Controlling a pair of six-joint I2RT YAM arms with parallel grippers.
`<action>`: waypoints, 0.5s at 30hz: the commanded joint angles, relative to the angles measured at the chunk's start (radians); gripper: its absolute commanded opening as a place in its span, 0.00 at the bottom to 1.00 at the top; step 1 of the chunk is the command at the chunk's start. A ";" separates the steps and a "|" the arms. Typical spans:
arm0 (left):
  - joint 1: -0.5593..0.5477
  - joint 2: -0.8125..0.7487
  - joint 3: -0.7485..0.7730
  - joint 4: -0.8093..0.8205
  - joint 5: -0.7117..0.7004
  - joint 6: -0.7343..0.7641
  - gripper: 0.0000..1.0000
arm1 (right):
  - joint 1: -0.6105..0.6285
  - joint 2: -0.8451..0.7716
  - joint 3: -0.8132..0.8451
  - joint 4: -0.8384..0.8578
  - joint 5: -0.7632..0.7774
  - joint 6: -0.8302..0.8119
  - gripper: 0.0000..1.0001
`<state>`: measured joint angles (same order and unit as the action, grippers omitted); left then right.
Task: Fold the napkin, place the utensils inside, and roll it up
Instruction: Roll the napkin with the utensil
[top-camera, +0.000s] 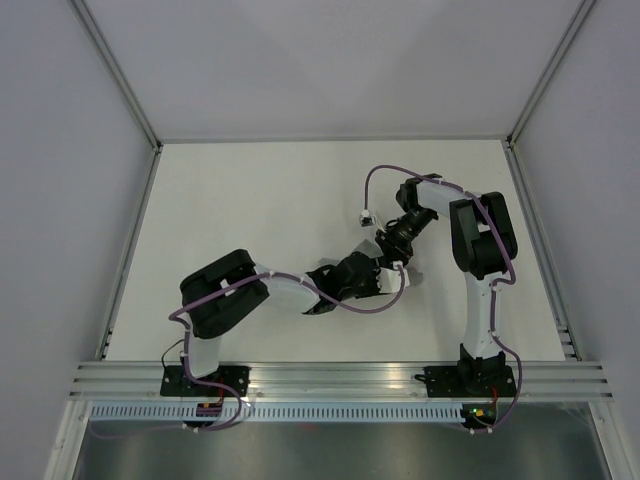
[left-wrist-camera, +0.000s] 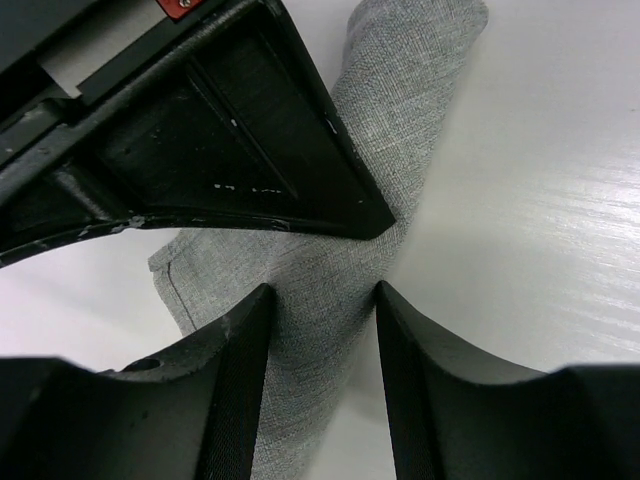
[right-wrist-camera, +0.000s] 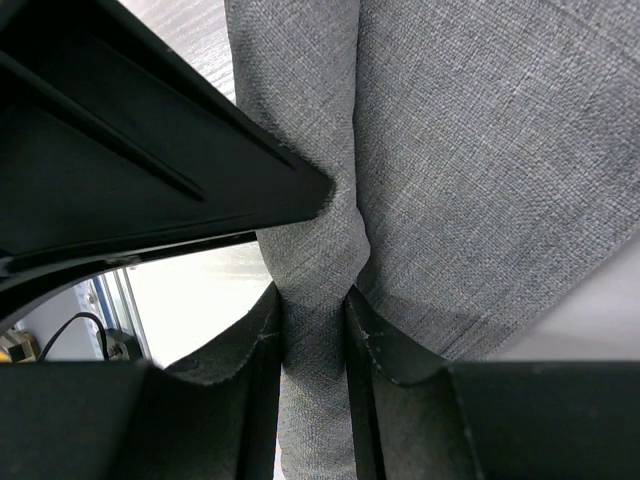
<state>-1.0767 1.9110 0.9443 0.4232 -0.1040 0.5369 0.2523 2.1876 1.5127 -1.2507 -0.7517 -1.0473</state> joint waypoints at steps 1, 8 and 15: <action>0.000 0.037 0.031 0.020 -0.023 0.054 0.51 | 0.004 0.075 -0.026 0.076 0.129 -0.056 0.20; 0.003 0.062 0.047 -0.072 0.058 0.014 0.42 | 0.001 0.074 -0.031 0.076 0.130 -0.054 0.19; 0.035 0.098 0.142 -0.300 0.228 -0.046 0.19 | -0.001 0.067 -0.037 0.089 0.130 -0.036 0.25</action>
<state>-1.0519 1.9465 1.0424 0.2695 -0.0257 0.5446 0.2501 2.1891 1.5135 -1.2522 -0.7506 -1.0431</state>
